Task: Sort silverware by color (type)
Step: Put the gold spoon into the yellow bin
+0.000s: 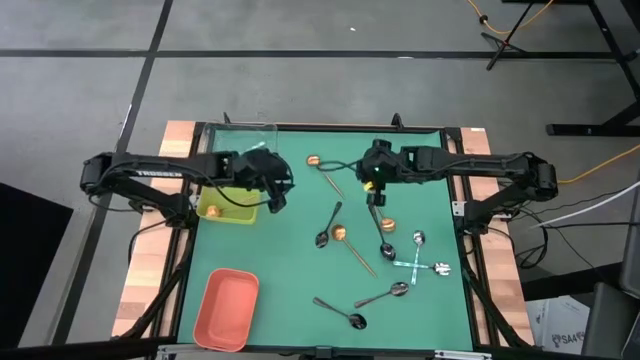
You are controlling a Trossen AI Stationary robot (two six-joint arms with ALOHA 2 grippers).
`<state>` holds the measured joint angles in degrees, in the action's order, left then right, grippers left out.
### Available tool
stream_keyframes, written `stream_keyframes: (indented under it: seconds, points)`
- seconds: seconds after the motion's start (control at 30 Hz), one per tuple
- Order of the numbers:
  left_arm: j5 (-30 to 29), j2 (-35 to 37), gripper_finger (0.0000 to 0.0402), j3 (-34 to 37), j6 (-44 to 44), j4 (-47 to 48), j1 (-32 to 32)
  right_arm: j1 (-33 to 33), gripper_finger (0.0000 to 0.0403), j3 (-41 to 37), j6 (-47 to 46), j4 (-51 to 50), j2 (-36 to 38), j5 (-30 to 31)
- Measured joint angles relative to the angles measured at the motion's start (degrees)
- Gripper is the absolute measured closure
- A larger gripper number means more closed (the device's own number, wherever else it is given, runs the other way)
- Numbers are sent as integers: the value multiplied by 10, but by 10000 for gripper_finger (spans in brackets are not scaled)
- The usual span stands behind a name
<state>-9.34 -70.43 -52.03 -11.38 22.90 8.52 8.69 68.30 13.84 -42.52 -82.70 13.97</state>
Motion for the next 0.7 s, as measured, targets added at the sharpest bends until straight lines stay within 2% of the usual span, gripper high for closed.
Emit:
stream_keyframes:
  seconds: [0.27, 0.47, 0.7]
  points:
    - [0, -56, 285, 0, 0, -28, -22, 0, 292, 0, 156, -86, 0, -30]
    - [0, -73, 285, 0, 0, -58, -35, 0, 292, 0, 263, -110, -11, -46]
    - [0, -73, 285, 0, 0, -60, -42, 0, 292, 0, 490, -142, -46, -40]
